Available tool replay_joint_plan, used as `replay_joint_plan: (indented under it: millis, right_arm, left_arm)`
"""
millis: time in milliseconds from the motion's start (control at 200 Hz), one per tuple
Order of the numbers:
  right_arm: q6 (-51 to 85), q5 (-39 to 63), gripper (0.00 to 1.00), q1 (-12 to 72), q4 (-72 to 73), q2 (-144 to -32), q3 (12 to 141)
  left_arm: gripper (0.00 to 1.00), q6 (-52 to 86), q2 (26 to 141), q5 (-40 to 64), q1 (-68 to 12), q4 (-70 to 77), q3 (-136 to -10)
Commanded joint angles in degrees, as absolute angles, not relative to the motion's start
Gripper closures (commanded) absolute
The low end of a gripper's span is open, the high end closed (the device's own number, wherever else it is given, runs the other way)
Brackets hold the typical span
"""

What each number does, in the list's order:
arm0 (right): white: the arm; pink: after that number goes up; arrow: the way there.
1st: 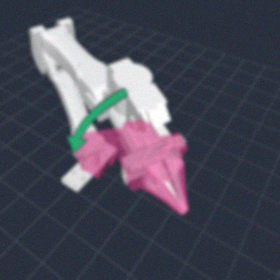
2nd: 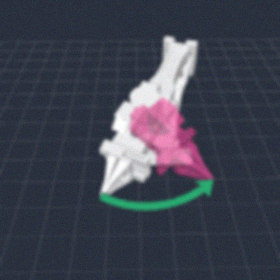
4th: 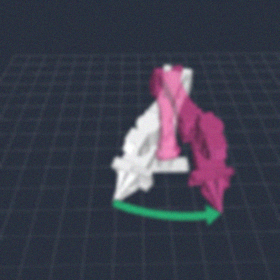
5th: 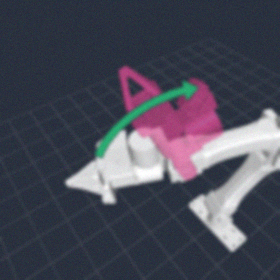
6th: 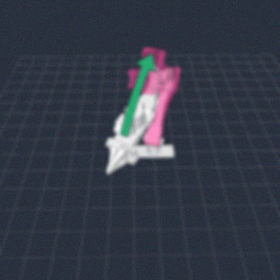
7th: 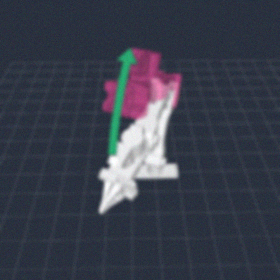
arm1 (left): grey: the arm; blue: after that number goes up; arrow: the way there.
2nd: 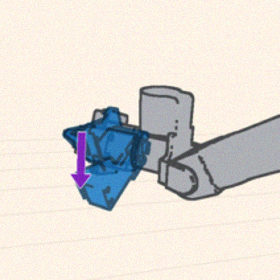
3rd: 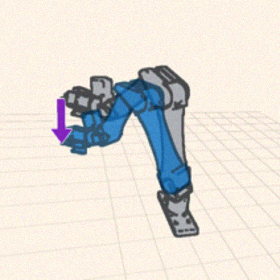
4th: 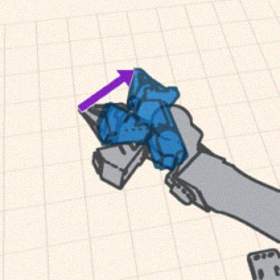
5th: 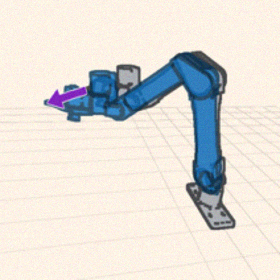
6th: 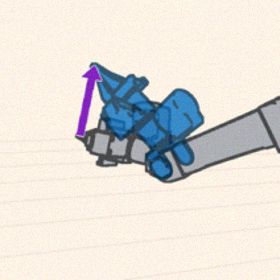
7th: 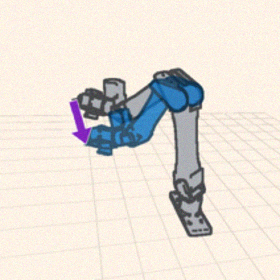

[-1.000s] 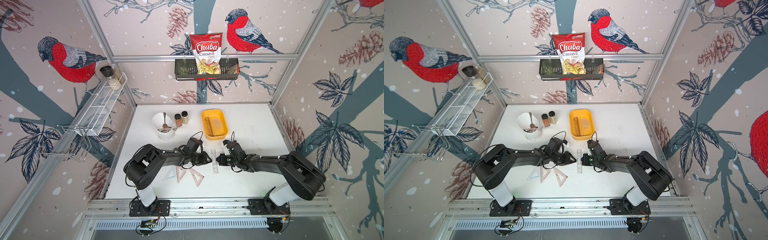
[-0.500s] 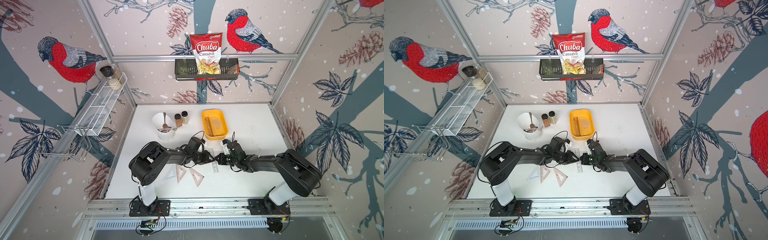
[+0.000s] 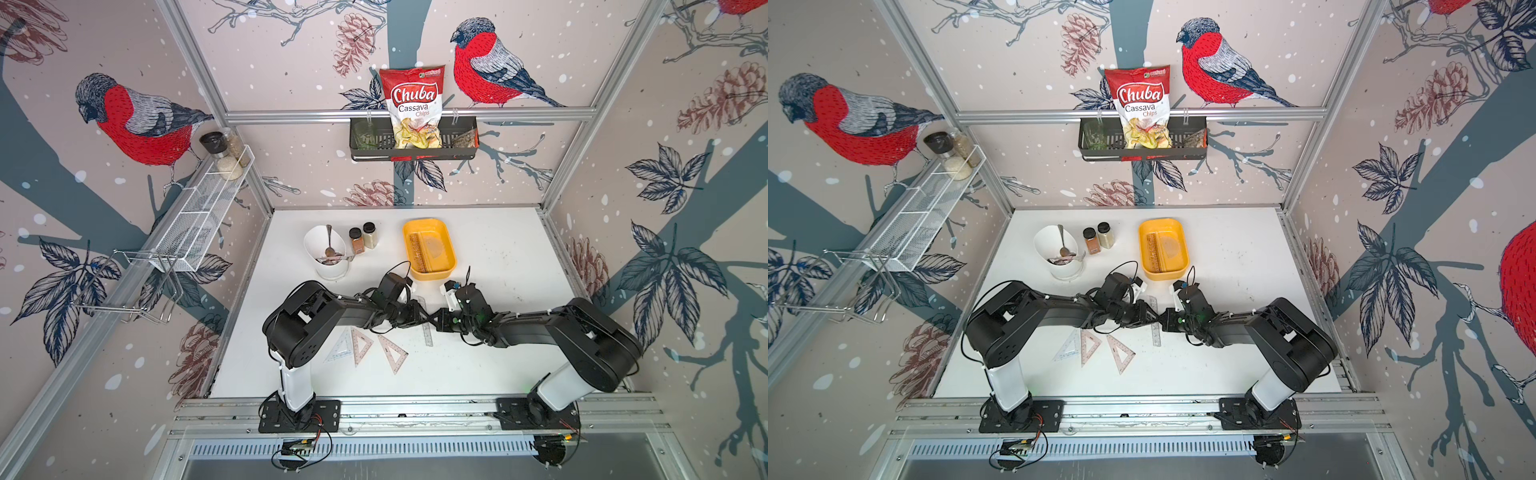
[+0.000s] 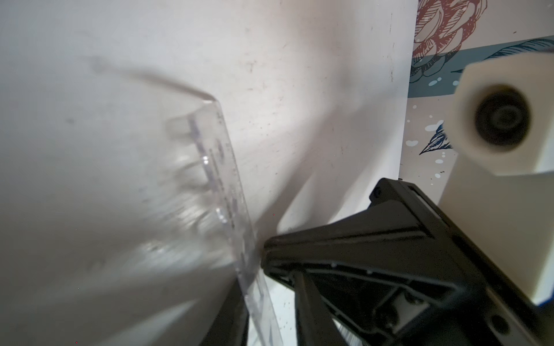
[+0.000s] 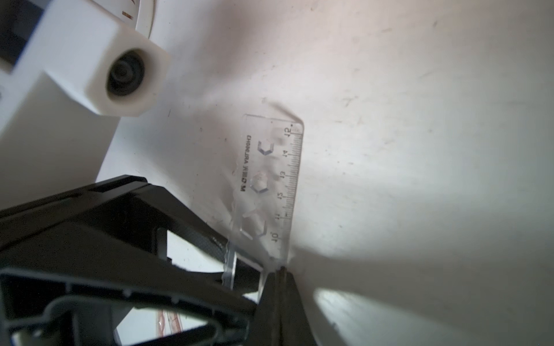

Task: Put the scattered rulers into the storage box
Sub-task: Move the ruler to the center of the board, then pick up the ruler from the center of the board.

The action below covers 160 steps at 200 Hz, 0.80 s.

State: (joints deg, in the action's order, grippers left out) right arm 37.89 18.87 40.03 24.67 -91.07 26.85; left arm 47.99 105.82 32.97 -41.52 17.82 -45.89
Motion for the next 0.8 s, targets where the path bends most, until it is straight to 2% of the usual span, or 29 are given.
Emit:
replay_joint_plan:
  millis: [0, 145, 245, 495, 635, 795]
  right_arm:
    - [37.9, 19.1, 0.93, 39.5, 19.6, -90.2, 26.6]
    - [36.9, 19.2, 0.92, 38.5, 17.6, -88.4, 27.2]
    - [36.1, 19.5, 0.91, 37.9, 15.3, -86.0, 27.9]
    - [37.6, 28.6, 0.79, 34.6, 13.8, -76.0, 27.1]
    - [43.6, 41.0, 0.66, 30.1, 22.5, -70.2, 23.6]
    - [48.9, 47.0, 0.54, 28.6, 29.7, -68.9, 23.3]
  left_arm:
    - [0.77, 47.9, 106.0, 30.9, -41.7, 14.4, -46.1]
    - [0.88, 47.9, 105.1, 30.3, -41.7, 13.6, -46.2]
    - [1.0, 47.8, 104.2, 30.3, -41.7, 12.8, -46.7]
    - [1.0, 51.0, 100.1, 35.5, -40.9, 14.7, -49.2]
    - [1.0, 56.8, 97.8, 40.3, -38.9, 20.9, -49.8]
    - [1.0, 63.4, 97.2, 43.8, -37.5, 29.9, -50.3]
